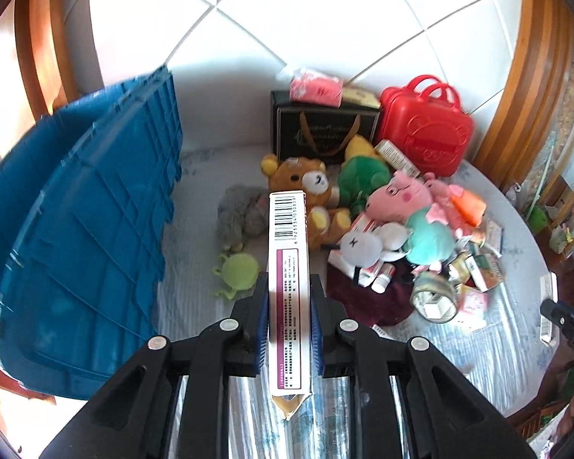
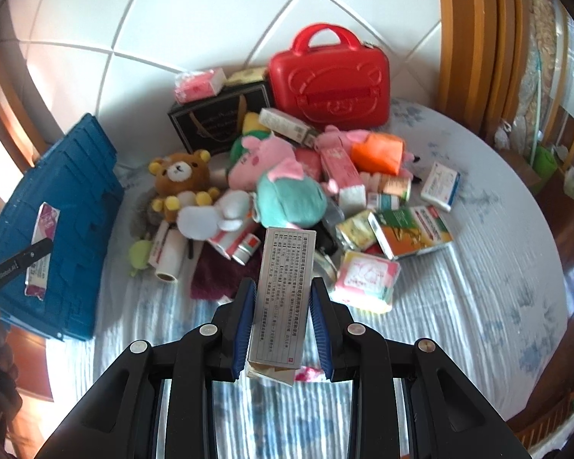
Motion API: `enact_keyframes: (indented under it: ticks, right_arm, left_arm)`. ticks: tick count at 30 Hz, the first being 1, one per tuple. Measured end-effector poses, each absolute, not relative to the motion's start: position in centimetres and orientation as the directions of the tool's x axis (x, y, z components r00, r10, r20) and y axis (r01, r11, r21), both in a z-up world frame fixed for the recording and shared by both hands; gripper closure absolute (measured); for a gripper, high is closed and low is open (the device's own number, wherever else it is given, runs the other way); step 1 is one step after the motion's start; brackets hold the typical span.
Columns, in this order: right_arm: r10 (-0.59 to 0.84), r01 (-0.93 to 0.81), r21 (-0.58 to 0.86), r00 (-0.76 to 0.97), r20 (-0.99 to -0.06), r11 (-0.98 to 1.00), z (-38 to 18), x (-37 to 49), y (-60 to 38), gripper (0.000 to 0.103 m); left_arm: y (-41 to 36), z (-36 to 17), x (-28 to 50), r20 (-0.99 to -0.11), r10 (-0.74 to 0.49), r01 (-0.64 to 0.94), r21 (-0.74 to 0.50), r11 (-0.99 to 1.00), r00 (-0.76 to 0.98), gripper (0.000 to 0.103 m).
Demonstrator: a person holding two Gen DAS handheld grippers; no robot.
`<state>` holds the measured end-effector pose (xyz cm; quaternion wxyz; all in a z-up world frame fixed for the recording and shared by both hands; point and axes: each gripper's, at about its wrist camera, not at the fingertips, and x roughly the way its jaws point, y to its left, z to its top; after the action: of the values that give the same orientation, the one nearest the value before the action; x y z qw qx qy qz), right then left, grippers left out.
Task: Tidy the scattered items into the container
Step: 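Lift and carry both white boxes over the blue crate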
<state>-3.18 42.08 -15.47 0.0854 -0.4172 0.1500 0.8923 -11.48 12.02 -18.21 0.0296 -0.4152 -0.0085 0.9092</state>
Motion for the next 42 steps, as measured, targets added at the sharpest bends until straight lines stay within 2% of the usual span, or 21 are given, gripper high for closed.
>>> enact_keyframes:
  ticks: [9,19,42]
  right_arm:
    - [0.017,-0.217,0.199,-0.716,-0.698,-0.956,-9.4,-3.8,38.8,0.075]
    - [-0.015,-0.128,0.172,-0.761,-0.649,-0.977,-5.0,-5.6,31.7,0.075]
    - [-0.134,0.102,0.086,-0.753,-0.645,-0.991,-1.1,-13.2,12.7,0.075]
  left_arm:
    - [10.6,-13.1,-10.4,-0.708,0.099,-0.091,-0.049,-0.995,-0.7,0.085]
    - [5.5,-9.7,-9.3,-0.664,0.108,-0.087,-0.066,-0.994,-0.74,0.085]
    - [-14.3,-8.8,-9.2,-0.641,0.048,0.067,-0.154,-0.986,-0.766,0.085]
